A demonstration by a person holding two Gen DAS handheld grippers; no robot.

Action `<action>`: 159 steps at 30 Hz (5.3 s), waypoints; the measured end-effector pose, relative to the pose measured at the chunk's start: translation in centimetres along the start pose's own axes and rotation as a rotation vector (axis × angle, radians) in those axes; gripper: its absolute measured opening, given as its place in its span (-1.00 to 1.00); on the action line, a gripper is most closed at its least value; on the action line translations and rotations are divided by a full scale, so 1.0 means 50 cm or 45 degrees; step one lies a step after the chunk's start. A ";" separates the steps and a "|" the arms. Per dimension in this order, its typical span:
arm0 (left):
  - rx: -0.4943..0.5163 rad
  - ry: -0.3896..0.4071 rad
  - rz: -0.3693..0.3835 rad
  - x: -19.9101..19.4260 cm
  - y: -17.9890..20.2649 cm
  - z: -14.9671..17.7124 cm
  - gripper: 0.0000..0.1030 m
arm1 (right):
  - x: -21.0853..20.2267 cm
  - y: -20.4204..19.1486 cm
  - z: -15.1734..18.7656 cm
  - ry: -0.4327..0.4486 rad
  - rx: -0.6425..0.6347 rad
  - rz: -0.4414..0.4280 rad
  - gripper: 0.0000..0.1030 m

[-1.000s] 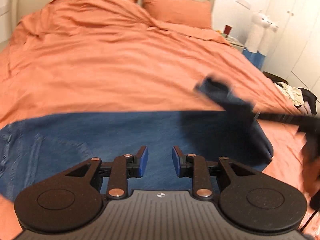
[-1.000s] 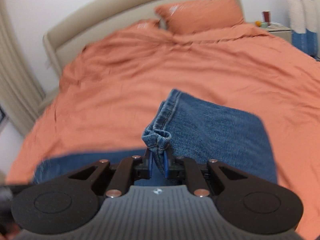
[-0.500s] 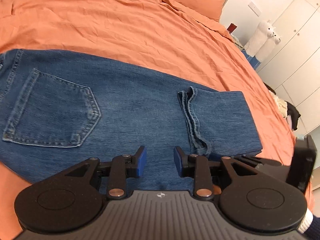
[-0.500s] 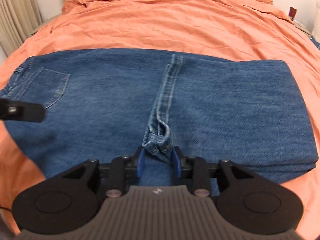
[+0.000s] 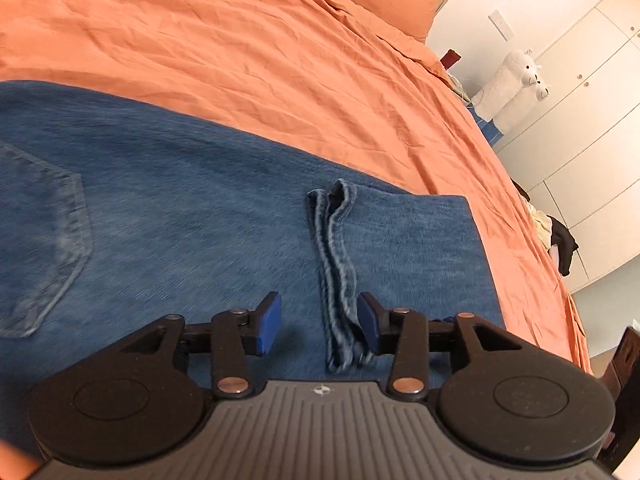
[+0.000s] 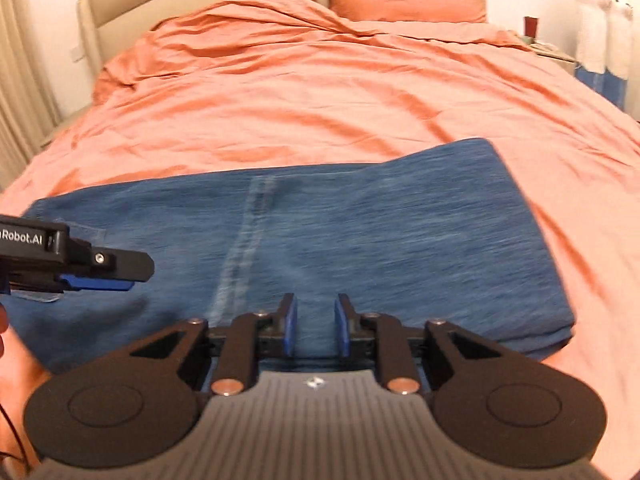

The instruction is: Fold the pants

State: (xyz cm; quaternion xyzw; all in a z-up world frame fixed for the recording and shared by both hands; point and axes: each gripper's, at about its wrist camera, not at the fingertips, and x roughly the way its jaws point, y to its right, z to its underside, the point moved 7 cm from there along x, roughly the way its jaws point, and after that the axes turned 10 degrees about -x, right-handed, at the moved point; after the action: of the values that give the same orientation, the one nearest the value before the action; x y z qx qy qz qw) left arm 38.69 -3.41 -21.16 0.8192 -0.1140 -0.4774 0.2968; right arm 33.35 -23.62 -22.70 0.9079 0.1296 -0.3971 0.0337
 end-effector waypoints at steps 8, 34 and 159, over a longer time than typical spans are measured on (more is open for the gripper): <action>0.000 -0.023 -0.022 0.136 0.014 -0.049 0.19 | 0.043 0.077 -0.013 0.011 0.005 -0.021 -0.67; 0.266 0.126 -0.212 0.124 0.015 -0.082 -0.85 | 0.114 0.313 -0.167 0.000 0.005 0.125 -0.93; -0.988 0.660 -0.398 -0.501 -0.601 -0.031 0.07 | 0.085 -0.254 -0.118 -0.137 -0.622 -0.067 -0.29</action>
State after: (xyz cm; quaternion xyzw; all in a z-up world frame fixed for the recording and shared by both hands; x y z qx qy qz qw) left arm 24.13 32.91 -20.58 0.7474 0.2740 -0.3039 0.5234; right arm 36.99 -9.51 -21.24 0.8467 0.2432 -0.4025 0.2488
